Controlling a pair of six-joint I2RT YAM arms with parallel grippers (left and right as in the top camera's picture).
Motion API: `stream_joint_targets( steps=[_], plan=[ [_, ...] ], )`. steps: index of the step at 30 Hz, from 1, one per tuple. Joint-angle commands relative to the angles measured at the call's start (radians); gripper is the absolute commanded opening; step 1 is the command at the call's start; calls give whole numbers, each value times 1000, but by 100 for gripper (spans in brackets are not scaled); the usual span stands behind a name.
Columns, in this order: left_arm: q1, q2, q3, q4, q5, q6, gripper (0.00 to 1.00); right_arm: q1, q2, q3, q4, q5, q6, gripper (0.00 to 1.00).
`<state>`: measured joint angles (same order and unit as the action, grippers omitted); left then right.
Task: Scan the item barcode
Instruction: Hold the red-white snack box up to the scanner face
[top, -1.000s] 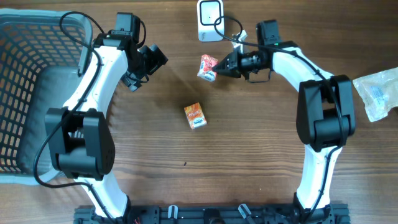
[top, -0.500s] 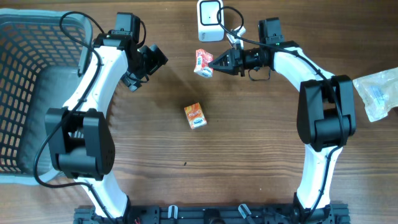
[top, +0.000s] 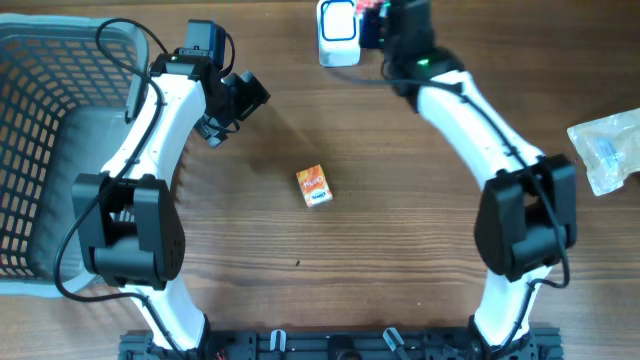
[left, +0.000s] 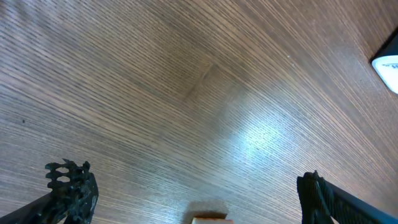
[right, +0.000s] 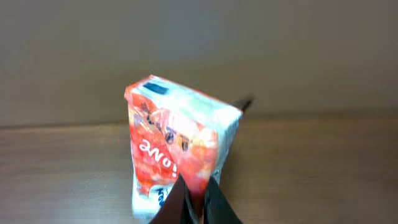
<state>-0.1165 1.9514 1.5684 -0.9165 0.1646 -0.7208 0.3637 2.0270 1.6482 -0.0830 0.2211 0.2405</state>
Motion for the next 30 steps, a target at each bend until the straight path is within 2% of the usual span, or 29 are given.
stream_joint_targets(
  steps=[1, 5, 7, 13, 20, 22, 26, 30],
  plan=[
    [3, 1, 0, -1, -6, -21, 100, 68, 57, 10, 187, 257, -492, 5],
    [3, 1, 0, -1, -6, -21, 100, 77, 141, 10, 331, 257, -842, 5],
    [3, 1, 0, -1, -6, -21, 100, 77, 168, 10, 351, 251, -897, 5],
    [3, 1, 0, -1, -6, -21, 100, 77, 202, 10, 285, 134, -896, 5],
    [3, 1, 0, -1, -6, -21, 100, 77, 203, 10, 268, 136, -890, 5],
    [3, 1, 0, -2, -6, -21, 100, 74, 202, 10, 274, 166, -832, 4],
    [3, 1, 0, -2, -6, -21, 100, 13, 152, 10, 289, 223, -515, 5],
    [3, 1, 0, -1, -6, -21, 100, -98, 60, 10, 193, 227, -306, 4]
  ],
)
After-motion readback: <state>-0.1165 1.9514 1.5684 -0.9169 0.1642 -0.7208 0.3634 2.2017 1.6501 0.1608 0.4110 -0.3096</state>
